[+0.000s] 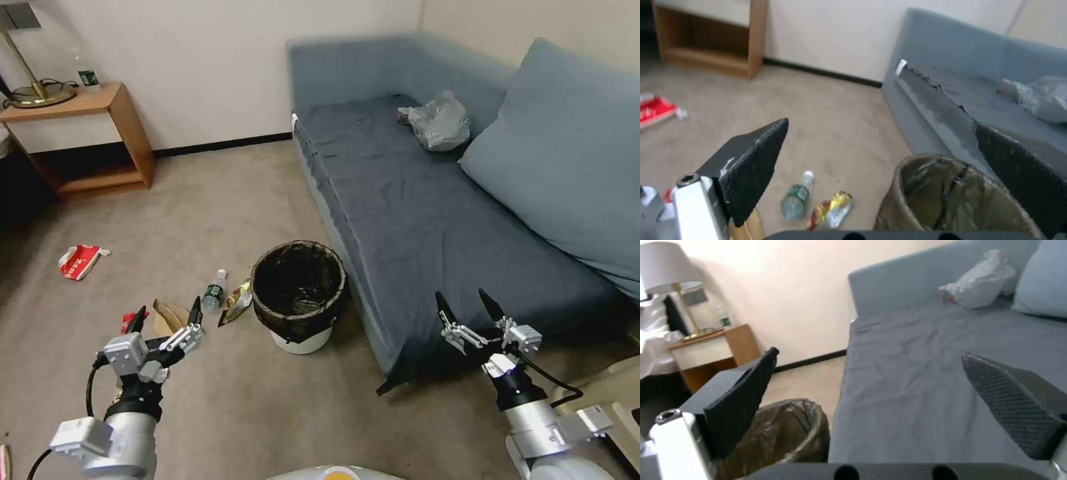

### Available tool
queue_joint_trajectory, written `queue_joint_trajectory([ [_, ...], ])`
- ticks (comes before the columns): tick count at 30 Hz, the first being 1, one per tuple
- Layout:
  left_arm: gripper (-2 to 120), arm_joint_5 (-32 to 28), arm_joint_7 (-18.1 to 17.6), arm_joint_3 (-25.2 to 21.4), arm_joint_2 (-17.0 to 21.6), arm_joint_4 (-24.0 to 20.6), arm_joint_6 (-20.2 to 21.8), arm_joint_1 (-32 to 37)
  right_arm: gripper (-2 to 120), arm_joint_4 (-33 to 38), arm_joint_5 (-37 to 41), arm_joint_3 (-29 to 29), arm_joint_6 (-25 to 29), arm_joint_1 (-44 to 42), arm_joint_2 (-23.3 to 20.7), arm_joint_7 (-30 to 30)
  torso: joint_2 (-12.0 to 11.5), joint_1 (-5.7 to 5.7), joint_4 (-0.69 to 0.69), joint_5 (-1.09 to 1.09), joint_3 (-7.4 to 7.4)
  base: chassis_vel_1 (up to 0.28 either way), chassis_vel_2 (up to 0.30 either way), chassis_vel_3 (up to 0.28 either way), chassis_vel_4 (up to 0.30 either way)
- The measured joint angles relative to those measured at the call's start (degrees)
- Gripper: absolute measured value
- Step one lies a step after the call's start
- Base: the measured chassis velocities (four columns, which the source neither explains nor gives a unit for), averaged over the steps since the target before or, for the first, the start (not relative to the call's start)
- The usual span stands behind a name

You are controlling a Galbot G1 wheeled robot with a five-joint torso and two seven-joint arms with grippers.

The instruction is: Pick up the trash can from the floor.

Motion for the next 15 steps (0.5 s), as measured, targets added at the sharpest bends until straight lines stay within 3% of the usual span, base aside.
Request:
queue_joint_trajectory([
  [1, 100, 0.0, 0.0, 0.0, 0.0, 0.0, 0.0, 0.0, 100, 0.0, 0.0, 0.0, 0.0, 0.0, 0.0, 0.0, 0.0, 0.0, 0.0, 0.0, 0.0, 0.0, 0.0, 0.0, 0.0],
  [3, 100, -4.93, -3.04, -0.52, 0.56, -1.43, 5.44, -1.03, 100, -0.95, 1.15, -0.87, -0.92, 2.18, -3.51, 0.0, 0.0, 0.0, 0.07, 0.01, 0.0, 0.0, 0.0, 0.0, 0.0],
  [6, 100, -6.33, -4.2, -0.48, 1.41, -1.4, 7.64, -2.26, 100, -1.11, 1.38, -0.76, -0.98, 2.35, -4.31, -0.01, 0.0, 0.0, 0.06, 0.01, 0.0, 0.0, 0.0, 0.0, 0.0],
  [8, 100, -9.02, -6.12, 0.14, 4.89, 1.08, 12.23, -6.59, 100, -0.77, 1.72, 0.6, -0.99, 1.73, -4.97, 0.16, 0.0, 0.0, -0.01, -0.01, 0.0, 0.0, 0.0, 0.0, 0.0],
  [9, 100, -9.02, -6.12, 0.14, 4.89, 1.08, 12.23, -6.59, 100, -0.77, 1.72, 0.6, -0.99, 1.73, -4.97, 0.16, 0.0, 0.0, -0.01, -0.01, 0.0, 0.0, 0.0, 0.0, 0.0],
  [11, 100, -13.45, -8.49, 0.39, 8.03, 2.86, 16.84, -10.26, 100, -0.19, 1.78, 1.59, -0.99, 1.05, -4.67, 0.32, 0.0, 0.01, 0.0, -0.02, 0.0, 0.0, 0.0, 0.0, 0.0],
  [15, 100, -15.68, -9.34, 0.52, 11.21, 4.91, 18.98, -13.11, 100, 0.12, 1.63, 2.16, -0.96, 0.46, -4.05, 0.34, 0.0, 0.01, 0.0, -0.01, 0.0, 0.0, 0.0, 0.0, 0.0],
])
